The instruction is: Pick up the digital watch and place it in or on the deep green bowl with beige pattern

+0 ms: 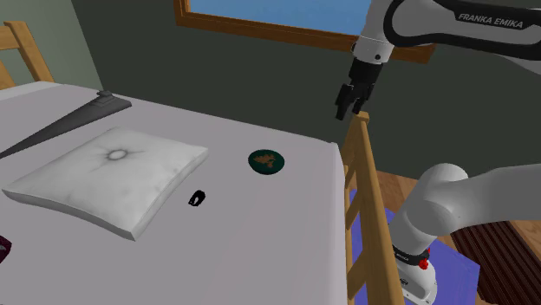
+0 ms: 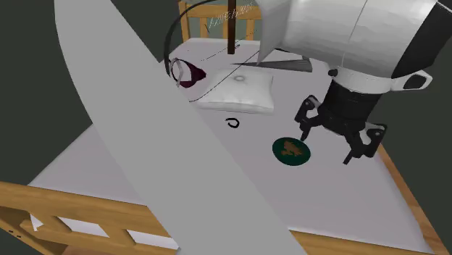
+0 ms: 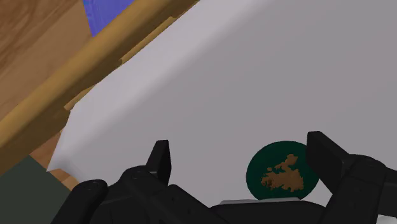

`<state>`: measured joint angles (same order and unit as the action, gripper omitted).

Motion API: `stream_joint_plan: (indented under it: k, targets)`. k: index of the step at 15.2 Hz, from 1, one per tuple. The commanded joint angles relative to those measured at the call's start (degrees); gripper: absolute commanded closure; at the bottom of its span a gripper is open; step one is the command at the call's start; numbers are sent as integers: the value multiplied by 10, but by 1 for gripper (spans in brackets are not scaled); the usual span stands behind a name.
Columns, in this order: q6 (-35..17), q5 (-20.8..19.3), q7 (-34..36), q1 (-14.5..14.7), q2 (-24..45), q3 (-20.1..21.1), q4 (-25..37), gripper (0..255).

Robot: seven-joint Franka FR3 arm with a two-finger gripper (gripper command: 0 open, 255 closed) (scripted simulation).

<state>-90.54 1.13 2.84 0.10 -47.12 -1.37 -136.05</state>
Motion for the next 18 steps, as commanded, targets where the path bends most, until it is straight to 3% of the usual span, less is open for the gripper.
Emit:
stream_joint_plan:
  k: [1, 10, 18]
  targets:
    - [0, 0, 0, 0, 0, 0, 0, 0]
    - [-85, 53, 82, 33, 135, 84, 24, 0]
    - [-148, 70, 154, 55, 284, 152, 91, 0]
